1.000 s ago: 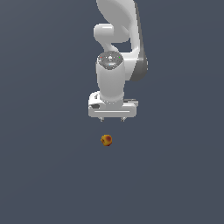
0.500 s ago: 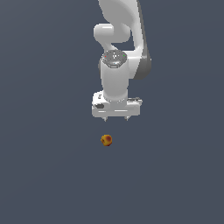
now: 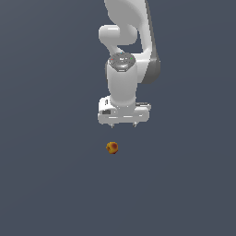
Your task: Pick up the object and move it to a goal position.
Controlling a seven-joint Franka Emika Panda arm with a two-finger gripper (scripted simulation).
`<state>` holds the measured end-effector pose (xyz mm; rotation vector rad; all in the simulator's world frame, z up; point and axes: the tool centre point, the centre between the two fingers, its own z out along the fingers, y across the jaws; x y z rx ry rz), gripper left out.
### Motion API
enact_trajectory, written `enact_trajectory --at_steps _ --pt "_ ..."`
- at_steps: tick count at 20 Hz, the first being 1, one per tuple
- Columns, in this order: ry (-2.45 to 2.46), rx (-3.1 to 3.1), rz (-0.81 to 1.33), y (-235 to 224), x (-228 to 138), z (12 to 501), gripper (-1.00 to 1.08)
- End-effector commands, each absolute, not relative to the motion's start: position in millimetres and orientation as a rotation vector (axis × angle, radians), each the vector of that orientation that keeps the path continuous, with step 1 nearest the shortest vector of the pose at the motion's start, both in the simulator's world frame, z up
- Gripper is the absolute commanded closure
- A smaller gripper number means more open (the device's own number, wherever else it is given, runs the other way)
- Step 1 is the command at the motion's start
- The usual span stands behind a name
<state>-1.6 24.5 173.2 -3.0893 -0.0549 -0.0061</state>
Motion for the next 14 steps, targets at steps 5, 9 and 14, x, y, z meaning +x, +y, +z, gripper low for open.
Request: enact_trajectory --at_steps 5,9,14 --pt "-0.154 -3.093 -0.007 18.8 4.0 165.4 -0.92" --pt "-0.259 -3.093 -0.008 12.5 9.7 157.1 -0.92" --pt "-0.435 -3.084 -0.008 1.9 18.8 142.7 -0.92"
